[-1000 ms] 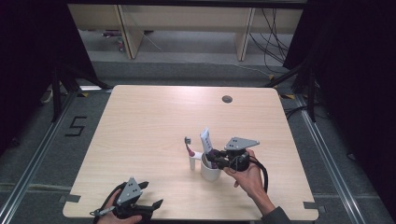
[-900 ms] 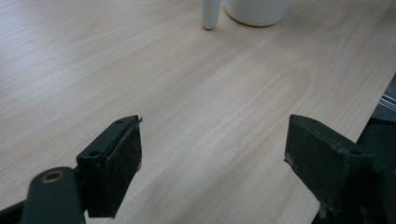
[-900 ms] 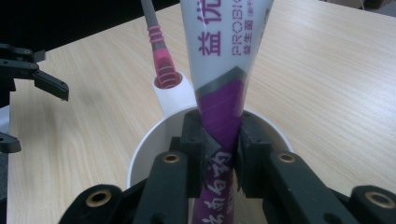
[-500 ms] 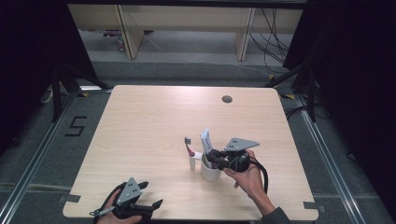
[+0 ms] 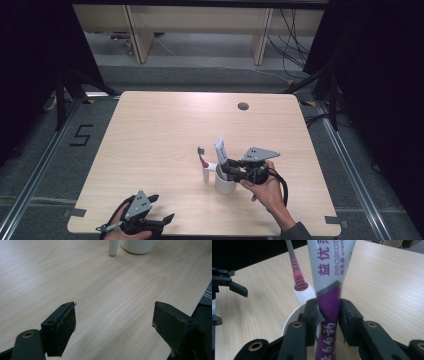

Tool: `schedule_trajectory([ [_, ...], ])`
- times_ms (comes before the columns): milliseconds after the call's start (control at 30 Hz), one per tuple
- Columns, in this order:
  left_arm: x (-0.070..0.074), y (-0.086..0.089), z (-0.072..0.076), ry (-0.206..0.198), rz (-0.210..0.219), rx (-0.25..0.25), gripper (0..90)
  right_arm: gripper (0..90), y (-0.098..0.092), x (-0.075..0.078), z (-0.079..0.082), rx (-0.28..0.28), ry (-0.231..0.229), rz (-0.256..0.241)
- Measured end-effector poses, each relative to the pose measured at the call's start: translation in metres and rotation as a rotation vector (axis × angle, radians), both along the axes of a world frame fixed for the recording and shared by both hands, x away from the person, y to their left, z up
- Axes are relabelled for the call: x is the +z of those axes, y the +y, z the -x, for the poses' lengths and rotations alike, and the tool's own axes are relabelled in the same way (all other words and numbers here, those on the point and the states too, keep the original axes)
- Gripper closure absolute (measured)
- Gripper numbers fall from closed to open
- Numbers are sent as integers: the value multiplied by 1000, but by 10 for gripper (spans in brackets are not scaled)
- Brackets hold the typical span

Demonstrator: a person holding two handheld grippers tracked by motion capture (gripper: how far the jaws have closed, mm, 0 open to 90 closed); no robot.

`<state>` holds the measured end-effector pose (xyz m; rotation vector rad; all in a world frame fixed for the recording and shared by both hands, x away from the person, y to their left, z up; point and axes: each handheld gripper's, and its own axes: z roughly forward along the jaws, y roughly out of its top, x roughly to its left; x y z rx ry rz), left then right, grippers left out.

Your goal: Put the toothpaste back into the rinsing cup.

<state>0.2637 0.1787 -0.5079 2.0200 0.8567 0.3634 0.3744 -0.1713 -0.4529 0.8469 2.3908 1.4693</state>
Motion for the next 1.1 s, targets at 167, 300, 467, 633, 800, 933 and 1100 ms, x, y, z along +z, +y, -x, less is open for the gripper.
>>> schedule_trajectory([
  [167,0,0,0,0,0,0,184,634,0,1,1,-25,-3,-10],
  [300,0,0,0,1,1,4,184,577,-2,3,3,-42,7,-30],
  [467,0,0,0,0,1,5,184,520,-5,8,3,-38,-15,-51],
  [633,0,0,0,2,2,5,184,498,-10,13,8,-57,14,-61],
  [800,1,2,0,-1,-30,-3,184,472,-15,13,5,-54,-16,-53],
  [933,1,2,0,3,-17,-4,184,451,-17,13,5,-64,-26,-65],
  [1100,1,3,0,-1,-29,-1,184,431,-22,15,5,-56,-2,-83],
])
